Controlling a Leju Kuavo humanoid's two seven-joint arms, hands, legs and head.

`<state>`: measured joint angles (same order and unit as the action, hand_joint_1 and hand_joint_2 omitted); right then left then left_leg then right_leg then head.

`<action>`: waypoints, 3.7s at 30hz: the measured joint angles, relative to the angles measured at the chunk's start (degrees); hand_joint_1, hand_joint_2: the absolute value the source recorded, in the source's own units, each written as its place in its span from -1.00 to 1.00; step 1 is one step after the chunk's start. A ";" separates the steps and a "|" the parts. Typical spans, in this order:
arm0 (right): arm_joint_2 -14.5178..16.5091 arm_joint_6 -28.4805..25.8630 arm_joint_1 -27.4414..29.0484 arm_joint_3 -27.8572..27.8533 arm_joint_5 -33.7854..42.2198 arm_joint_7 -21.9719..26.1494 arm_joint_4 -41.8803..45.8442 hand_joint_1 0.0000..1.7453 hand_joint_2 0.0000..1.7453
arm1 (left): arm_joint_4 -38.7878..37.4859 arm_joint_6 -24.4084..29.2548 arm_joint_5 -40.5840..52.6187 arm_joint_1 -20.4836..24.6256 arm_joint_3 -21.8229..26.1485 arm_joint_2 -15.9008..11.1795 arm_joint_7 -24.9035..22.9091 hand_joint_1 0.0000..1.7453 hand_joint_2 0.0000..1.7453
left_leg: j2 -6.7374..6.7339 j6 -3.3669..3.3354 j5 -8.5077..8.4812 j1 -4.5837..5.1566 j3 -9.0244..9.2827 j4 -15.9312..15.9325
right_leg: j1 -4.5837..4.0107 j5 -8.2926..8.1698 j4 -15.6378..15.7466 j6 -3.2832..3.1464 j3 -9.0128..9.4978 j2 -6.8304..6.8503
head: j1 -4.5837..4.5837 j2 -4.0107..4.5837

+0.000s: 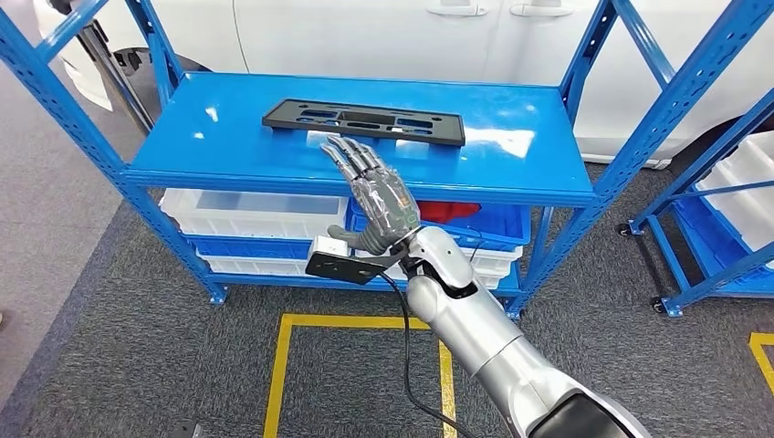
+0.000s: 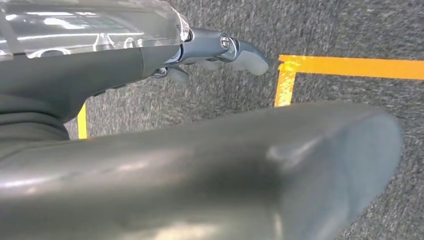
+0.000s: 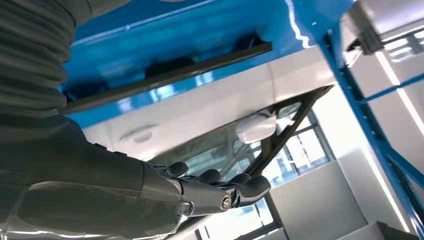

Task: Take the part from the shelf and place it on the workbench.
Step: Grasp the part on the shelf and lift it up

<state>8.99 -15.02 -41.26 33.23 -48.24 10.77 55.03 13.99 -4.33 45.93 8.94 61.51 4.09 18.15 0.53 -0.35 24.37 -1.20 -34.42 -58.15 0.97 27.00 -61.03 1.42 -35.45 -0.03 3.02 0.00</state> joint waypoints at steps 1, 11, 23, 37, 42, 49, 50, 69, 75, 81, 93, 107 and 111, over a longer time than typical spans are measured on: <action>0.01 -0.81 -0.66 0.27 -1.19 -0.98 -1.27 -1.00 -1.00 | -0.03 -0.03 0.06 0.08 0.01 0.01 0.01 -1.00 -1.00 | -0.03 -0.30 -0.06 0.03 -0.01 0.06 | -0.01 1.66 -3.05 0.08 -1.40 0.00 | 0.00 0.00; 0.62 -8.83 -5.36 1.42 -12.80 -10.97 -15.62 -1.00 -1.00 | -0.29 -0.55 0.85 0.29 0.11 0.36 -0.12 -1.00 -1.00 | 0.02 -0.57 0.18 1.62 -0.13 -0.19 | -1.66 -2.10 2.12 -2.90 0.27 0.15 | 0.01 0.00; 1.42 -16.80 -7.77 1.54 -26.11 -22.35 -30.07 -1.00 -1.00 | -0.56 -1.01 2.10 0.44 0.13 0.44 -0.72 -1.00 -1.00 | -0.26 2.94 1.87 -0.40 -3.37 -7.03 | -0.28 -2.10 3.04 -2.43 1.19 0.09 | 0.02 0.01; 1.56 -17.63 -8.24 -0.96 -25.52 -20.10 -34.21 -1.00 1.00 | -0.68 -1.00 2.21 0.74 0.10 0.79 -1.13 -1.00 -1.00 | -0.06 -0.62 0.36 0.55 -0.09 -0.43 | -0.42 2.33 -10.80 -0.91 -5.96 -0.02 | 0.00 0.00; 1.93 -17.48 -8.81 -2.00 -25.48 -18.82 -34.28 -1.00 1.00 | -0.79 -1.01 2.30 0.90 -0.04 1.17 -1.21 -1.00 -1.00 | -0.05 0.11 0.46 0.91 -0.16 -0.42 | -1.34 -2.46 2.16 -2.23 -0.18 0.03 | 0.00 0.00; 3.32 -16.84 -9.26 -3.22 -25.60 -17.37 -34.32 -1.00 1.00 | -0.82 -0.98 2.49 1.01 -0.13 1.17 -1.46 -1.00 -1.00 | -0.18 1.96 7.46 0.44 -5.96 -13.56 | -0.71 -3.01 3.45 -3.06 0.52 0.11 | 0.01 0.00; 3.45 -16.66 -9.24 -3.27 -25.73 -17.32 -34.39 -1.00 1.00 | -0.82 -0.98 2.49 0.98 -0.13 1.16 -1.49 -1.00 -1.00 | -0.18 2.16 7.89 0.33 -7.04 -15.75 | -0.71 -2.98 3.42 -3.06 0.53 0.11 | 0.00 0.01; 4.26 -16.41 -10.22 -4.45 -27.07 -18.11 -35.08 -1.00 -1.00 | -0.88 -0.99 2.38 1.12 -0.25 1.01 -1.34 -1.00 -1.00 | 0.04 -0.35 0.62 0.34 0.33 -0.21 | -0.81 -0.88 -4.78 -1.24 -3.71 -0.02 | 0.00 0.00; 4.32 -16.50 -10.49 -5.10 -27.35 -18.27 -35.19 -1.00 -1.00 | -0.97 -0.96 2.37 1.17 -0.27 0.98 -1.41 -1.00 -1.00 | -0.07 1.11 1.21 0.55 0.18 -0.43 | -1.03 -3.06 2.93 -2.33 -0.22 -0.03 | 0.00 0.00; 4.52 -16.52 -10.39 -5.59 -27.72 -18.29 -35.35 -1.00 -1.00 | -0.97 -1.00 2.42 1.12 -0.33 0.86 -1.48 -1.00 -1.00 | -0.17 2.53 7.63 0.24 -7.43 -16.25 | -0.78 -2.95 3.48 -3.16 0.49 0.05 | 0.00 0.00; 4.60 -17.23 -10.54 -6.77 -27.78 -17.18 -35.38 -1.00 -1.00 | -0.97 -1.00 2.08 1.04 -0.34 0.70 -1.45 -1.00 -1.00 | -0.15 -0.26 0.21 -0.01 0.10 0.18 | -0.79 1.67 -4.23 -0.49 -2.63 -0.10 | 0.00 0.00; 4.98 -17.78 -9.87 -9.78 -24.66 -14.26 -35.39 -1.00 -1.00 | -0.97 -1.07 1.53 0.63 -0.33 0.81 -0.98 -1.00 -1.00 | -0.13 1.79 3.65 0.34 0.91 -2.33 | -0.71 -3.33 3.41 -2.80 -0.15 -0.24 | 0.00 0.01; 5.37 -18.51 -9.46 -10.44 -24.59 -13.97 -35.37 -1.00 -1.00 | -0.97 -1.16 1.48 0.38 -0.33 0.80 -0.99 -1.00 -1.00 | -0.19 2.33 7.99 0.22 -6.52 -15.53 | -0.89 -2.29 3.54 -3.44 1.18 -0.21 | 0.00 0.00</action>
<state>14.36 -33.53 -50.72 22.79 -72.83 -3.21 19.67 13.02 -5.50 47.40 9.32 61.18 4.89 17.15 0.34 1.98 32.36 -0.98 -40.94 -73.69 0.07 24.71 -57.50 -2.02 -34.27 -0.23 3.02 0.00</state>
